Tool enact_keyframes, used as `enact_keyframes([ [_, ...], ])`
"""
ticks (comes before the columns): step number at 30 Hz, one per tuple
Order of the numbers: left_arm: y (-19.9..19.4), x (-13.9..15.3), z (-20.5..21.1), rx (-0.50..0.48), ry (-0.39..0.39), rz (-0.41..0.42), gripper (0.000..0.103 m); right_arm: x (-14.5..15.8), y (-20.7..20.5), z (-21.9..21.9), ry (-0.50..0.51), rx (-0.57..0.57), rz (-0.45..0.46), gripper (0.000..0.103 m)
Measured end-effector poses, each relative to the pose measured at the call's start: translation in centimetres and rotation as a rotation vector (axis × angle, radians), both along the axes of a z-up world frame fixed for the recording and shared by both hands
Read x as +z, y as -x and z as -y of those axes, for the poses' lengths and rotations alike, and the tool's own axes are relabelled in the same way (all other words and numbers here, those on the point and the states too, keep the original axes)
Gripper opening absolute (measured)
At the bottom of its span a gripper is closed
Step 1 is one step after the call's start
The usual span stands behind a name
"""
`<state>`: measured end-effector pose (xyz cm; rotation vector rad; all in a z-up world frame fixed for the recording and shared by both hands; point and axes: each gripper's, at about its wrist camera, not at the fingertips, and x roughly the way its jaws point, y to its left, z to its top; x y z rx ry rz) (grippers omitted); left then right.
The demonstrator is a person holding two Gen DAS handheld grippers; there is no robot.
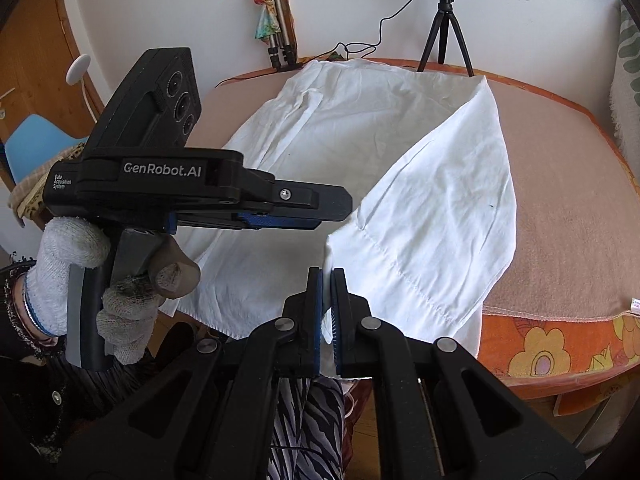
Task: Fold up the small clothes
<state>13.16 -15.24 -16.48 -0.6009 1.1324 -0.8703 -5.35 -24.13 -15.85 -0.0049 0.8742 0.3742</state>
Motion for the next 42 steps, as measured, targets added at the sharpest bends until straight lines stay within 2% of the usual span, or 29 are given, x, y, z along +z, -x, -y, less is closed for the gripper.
enact_keyframes([
  [5,-0.4,-1.8,1.8,-0.012,-0.013,-0.052,0.043,-1.1,0.4,-0.3,-0.019,0.033,-0.028,0.005],
  [7,-0.5,-2.3,2.0,-0.022,-0.016,-0.057,0.023,-1.3,0.7,-0.2,-0.011,0.050,-0.037,0.005],
  [8,-0.5,-2.4,2.1,-0.026,-0.021,-0.055,0.021,-1.3,0.9,-0.1,-0.003,0.059,-0.038,0.006],
  [10,-0.5,-2.5,2.0,-0.032,-0.020,-0.049,0.009,-1.1,1.4,0.3,-0.012,0.093,-0.058,0.011],
  [11,-0.4,-2.5,1.9,-0.035,-0.020,-0.046,0.007,-0.8,1.6,0.7,-0.024,0.107,-0.066,0.015],
  [13,-0.3,-2.4,1.7,-0.034,-0.043,-0.015,0.006,0.0,2.0,1.5,-0.053,0.134,-0.073,0.022],
  [17,0.1,-2.0,1.2,-0.041,-0.069,0.031,0.004,2.9,1.9,4.0,-0.128,0.142,-0.017,0.042],
  [19,0.2,-1.9,1.0,-0.039,-0.074,0.045,0.003,4.5,0.7,5.6,-0.142,0.094,0.026,0.044],
  [23,0.3,-2.1,1.2,-0.051,-0.078,0.055,0.003,7.4,-6.2,7.7,-0.099,-0.025,0.063,0.044],
  [27,0.6,-2.2,1.4,-0.045,-0.070,0.060,0.003,8.9,-15.6,7.0,-0.069,-0.057,0.007,0.044],
  [29,1.0,-2.2,1.5,-0.044,-0.071,0.073,0.003,9.1,-20.3,6.1,-0.018,-0.088,-0.013,0.044],
  [35,1.4,-2.0,1.9,-0.050,-0.060,0.104,0.003,5.0,-31.7,3.1,0.154,-0.181,-0.153,0.044],
  [38,1.6,-1.9,1.9,-0.062,-0.060,0.123,0.003,2.0,-35.8,1.9,0.274,-0.240,-0.208,0.044],
  [41,1.6,-2.1,1.8,-0.064,-0.055,0.124,0.002,-0.2,-38.3,1.5,0.383,-0.289,-0.238,0.044],
  [42,1.6,-2.1,1.7,-0.066,-0.051,0.121,0.002,-0.8,-39.0,1.7,0.397,-0.307,-0.251,0.033],
])
